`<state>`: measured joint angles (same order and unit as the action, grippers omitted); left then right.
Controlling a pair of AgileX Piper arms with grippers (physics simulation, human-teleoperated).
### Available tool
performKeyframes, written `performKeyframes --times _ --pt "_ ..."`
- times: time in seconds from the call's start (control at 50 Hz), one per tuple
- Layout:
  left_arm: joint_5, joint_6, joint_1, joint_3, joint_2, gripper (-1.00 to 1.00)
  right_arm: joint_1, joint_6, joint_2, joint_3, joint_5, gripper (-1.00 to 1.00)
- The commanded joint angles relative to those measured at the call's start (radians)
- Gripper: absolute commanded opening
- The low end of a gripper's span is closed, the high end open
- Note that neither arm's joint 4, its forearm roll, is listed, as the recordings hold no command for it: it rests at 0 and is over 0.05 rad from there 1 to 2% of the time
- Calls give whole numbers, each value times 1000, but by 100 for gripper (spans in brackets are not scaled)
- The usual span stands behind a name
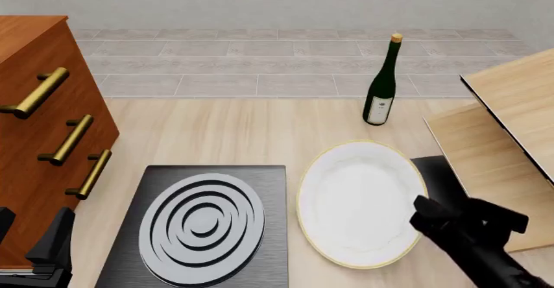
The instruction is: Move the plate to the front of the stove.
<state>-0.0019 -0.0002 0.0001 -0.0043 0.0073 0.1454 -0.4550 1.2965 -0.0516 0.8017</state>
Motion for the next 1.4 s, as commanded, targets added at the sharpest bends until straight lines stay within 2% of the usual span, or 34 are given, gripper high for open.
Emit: performKeyframes --times 0.02,0.48,0.94,1.22,1.4 --pt "0 0 0 0 0 100 3 -11 -82 -25 -83 -100" --pt "0 0 0 0 0 100 17 -26 -239 -111 -268 -100" --pt "0 0 0 0 0 100 20 -29 -332 -183 -389 -100" --pt "0 0 0 0 0 100 40 -33 -296 -313 -448 -100" --pt "0 0 0 0 0 100 42 -54 -205 -415 -449 -100"
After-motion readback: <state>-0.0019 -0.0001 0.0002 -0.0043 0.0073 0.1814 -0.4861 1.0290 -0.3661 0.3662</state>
